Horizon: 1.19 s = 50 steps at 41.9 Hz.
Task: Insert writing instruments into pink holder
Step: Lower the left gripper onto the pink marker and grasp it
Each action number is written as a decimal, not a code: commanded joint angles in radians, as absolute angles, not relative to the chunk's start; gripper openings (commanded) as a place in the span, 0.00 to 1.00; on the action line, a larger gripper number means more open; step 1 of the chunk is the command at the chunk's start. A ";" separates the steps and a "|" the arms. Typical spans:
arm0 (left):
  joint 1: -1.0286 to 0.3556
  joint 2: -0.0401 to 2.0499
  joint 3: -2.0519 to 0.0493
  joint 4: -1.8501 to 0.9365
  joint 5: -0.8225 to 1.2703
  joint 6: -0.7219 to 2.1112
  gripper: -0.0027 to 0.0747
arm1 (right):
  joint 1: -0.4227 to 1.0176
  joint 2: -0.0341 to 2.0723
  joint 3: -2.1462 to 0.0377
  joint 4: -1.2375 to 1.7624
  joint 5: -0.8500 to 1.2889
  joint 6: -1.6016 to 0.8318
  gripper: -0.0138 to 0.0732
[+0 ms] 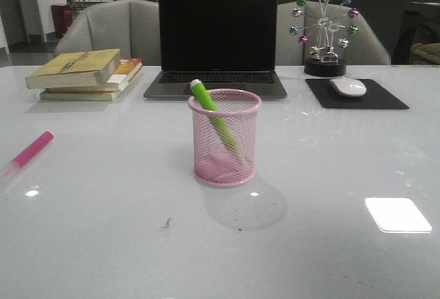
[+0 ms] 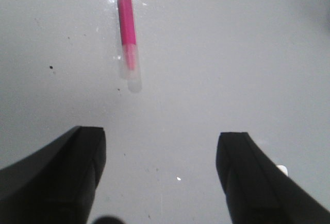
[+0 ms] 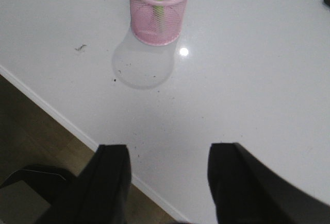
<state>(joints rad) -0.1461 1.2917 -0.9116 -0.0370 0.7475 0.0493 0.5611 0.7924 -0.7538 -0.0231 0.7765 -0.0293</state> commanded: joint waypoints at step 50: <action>-0.094 2.096 -1.607 0.021 0.770 0.038 0.69 | 0.560 0.769 -0.780 -0.024 0.800 -0.027 0.69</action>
<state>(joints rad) -0.0953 2.1410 -1.5692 0.0229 0.7753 0.0472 0.5611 0.7754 -0.7538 -0.0231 0.8527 -0.0275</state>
